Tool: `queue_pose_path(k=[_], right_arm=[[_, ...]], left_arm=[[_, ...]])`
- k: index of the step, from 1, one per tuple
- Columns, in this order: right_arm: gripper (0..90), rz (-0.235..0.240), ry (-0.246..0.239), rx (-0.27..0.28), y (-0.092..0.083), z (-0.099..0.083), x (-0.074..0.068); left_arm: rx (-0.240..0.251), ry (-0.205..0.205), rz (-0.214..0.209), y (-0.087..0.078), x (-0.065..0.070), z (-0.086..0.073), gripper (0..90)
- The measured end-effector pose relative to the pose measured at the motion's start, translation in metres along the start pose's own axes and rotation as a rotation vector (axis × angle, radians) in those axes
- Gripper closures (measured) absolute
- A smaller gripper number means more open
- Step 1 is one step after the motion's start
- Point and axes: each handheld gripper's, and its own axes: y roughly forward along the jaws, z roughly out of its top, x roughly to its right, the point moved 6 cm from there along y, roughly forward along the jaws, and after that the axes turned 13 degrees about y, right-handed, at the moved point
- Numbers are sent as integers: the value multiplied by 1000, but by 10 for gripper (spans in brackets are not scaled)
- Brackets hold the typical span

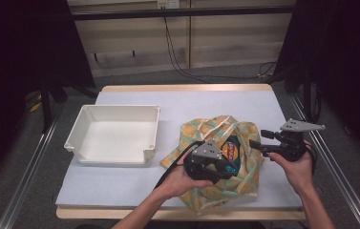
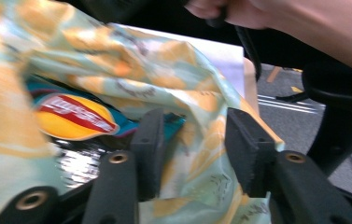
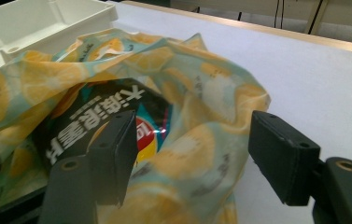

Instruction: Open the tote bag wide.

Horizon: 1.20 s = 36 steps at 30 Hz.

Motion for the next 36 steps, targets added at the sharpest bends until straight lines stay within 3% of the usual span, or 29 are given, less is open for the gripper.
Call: queue_pose_path(k=[3,7,9,14,16,20,24,27,31,33,36], right_arm=[[345,2,-9,-3,-7,-5,-7],[345,-1,2,-2,-9,-12,-6],[345,-17,-5,-17,-7,-16,-2],[344,-4,8,-17,-6,-18,-2],[344,-4,2,-22,-5,-19,-3],[337,-2,3,-24,-4,-19,-3],[328,4,1,-30,-3,-21,-3],[320,5,4,-35,-2,-22,-3],[317,6,5,-38,-1,-23,-3],[314,9,7,-38,0,-23,-3],[314,14,4,-40,0,-23,-4]], left_arm=[[-14,46,-9,-3,-6,13,749],[-66,56,-1,10,-18,19,750],[-114,78,6,21,-20,14,715],[-218,122,13,42,-22,-6,636],[-222,117,9,47,-21,-11,611],[-250,154,12,56,-19,-18,526],[-252,150,26,61,-21,-24,466],[-277,197,36,68,-17,-28,434],[-294,216,42,70,-15,-29,426],[-310,252,50,72,-14,-31,426],[-321,260,63,74,-14,-33,459]])
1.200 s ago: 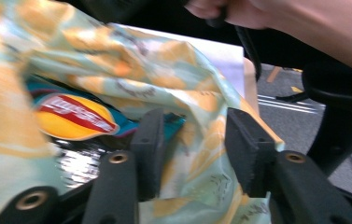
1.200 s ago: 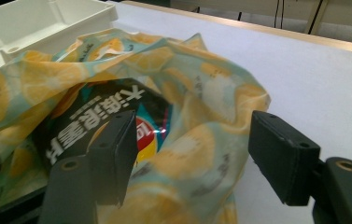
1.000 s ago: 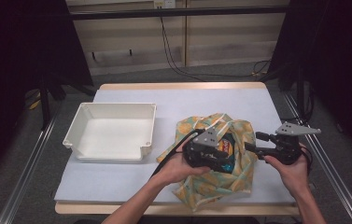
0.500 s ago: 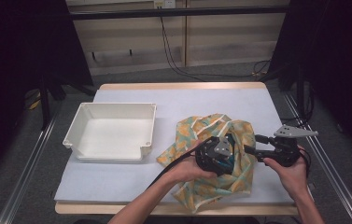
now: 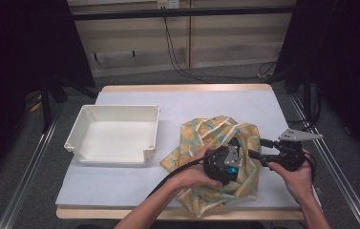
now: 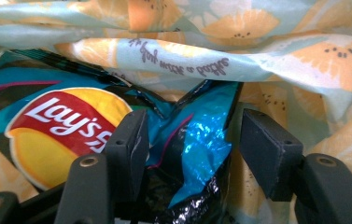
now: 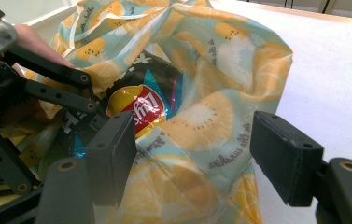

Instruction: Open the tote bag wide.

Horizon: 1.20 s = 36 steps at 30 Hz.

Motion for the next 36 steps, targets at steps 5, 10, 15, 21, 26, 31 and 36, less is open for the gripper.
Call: queue_pose_path(k=[5,10,15,21,26,31,36], right_arm=[[312,1,-7,-4,2,-1,-1],[303,5,-5,-11,2,-1,-2],[288,17,-15,-25,5,-3,-6],[259,40,-32,-18,2,-1,-12],[244,67,-51,-24,2,0,-19],[223,92,-51,-50,6,-3,-23],[196,121,-64,-75,8,-5,-30]], left_arm=[[-11,-11,-2,2,-2,-1,633],[17,-95,-38,-3,-6,-1,774],[73,-180,-56,-11,-15,-2,877],[145,-223,-36,-25,-20,-2,884],[172,-226,-6,-38,-26,0,884],[199,-246,6,-45,-30,0,884],[214,-271,11,-47,-34,0,883]])
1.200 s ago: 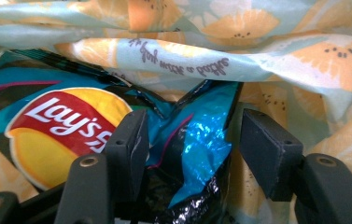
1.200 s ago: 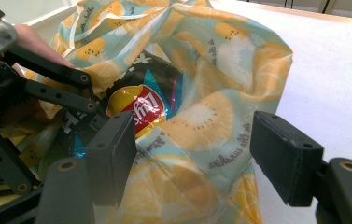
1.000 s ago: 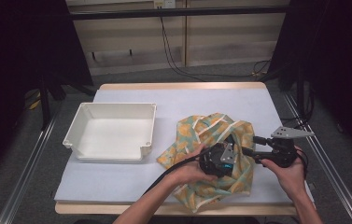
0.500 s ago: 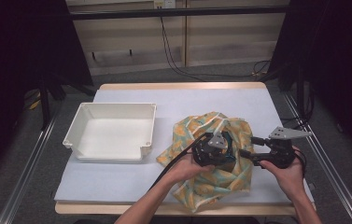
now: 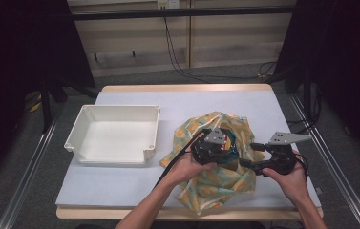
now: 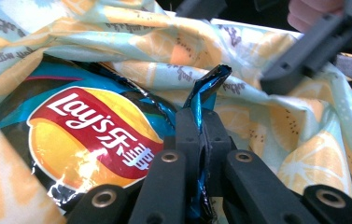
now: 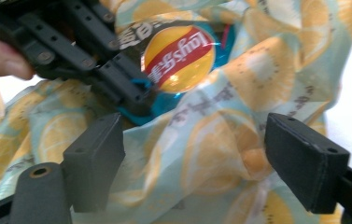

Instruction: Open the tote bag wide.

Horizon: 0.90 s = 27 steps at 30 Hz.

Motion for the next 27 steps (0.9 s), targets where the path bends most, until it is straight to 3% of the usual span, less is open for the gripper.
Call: queue_pose_path(k=[7,15,17,18,23,27], right_arm=[[221,1,-11,-28,6,-4,-3],[590,-14,0,-48,10,-9,5],[695,-8,1,-51,10,-10,7],[798,-12,8,-43,8,-10,10],[888,-17,33,-34,6,-12,19],[893,-28,50,-35,5,-14,25]], left_arm=[[26,-15,1,-5,-2,3,883],[113,-16,-6,-24,1,13,882],[138,-8,1,-30,3,16,882],[157,-9,-3,-33,4,17,882],[225,-15,-20,-52,9,23,883],[243,-5,-30,-58,13,23,883]])
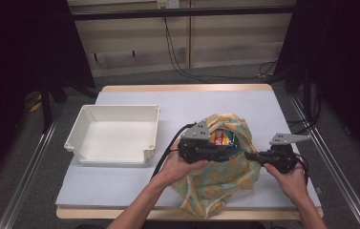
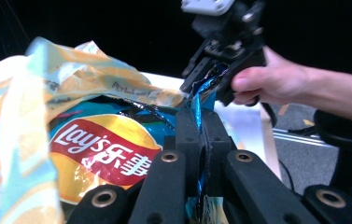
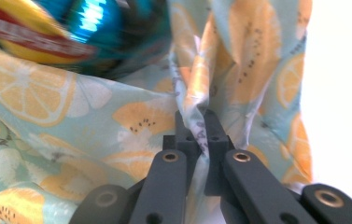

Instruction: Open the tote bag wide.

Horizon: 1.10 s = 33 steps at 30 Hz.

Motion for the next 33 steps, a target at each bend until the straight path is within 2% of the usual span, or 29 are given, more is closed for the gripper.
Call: queue_pose_path(k=[3,6,9,10,11,14,16,23,26,33], right_arm=[[896,-18,15,3,1,-2,7],[897,-22,33,4,3,-3,12],[890,-31,15,0,6,-2,11],[793,-26,-5,0,6,-1,6],[793,-26,-5,0,6,-1,6],[593,-11,-9,19,-1,2,-1],[522,5,-10,52,-9,9,-8],[407,14,-24,108,-21,30,-16],[416,6,-24,119,-20,44,-18],[418,0,-62,147,-9,73,-24]], left_arm=[[29,-3,-19,-6,5,0,884],[25,12,-21,-11,10,-3,885],[27,16,-4,-12,10,-4,885],[25,15,-1,-11,9,-5,884],[25,15,-1,-11,9,-5,884],[11,14,0,-8,7,-8,884],[8,4,4,-6,6,-8,884],[-28,25,-1,-2,7,-9,882],[-31,26,-4,1,9,-9,881],[-50,28,-7,5,11,-12,879]])
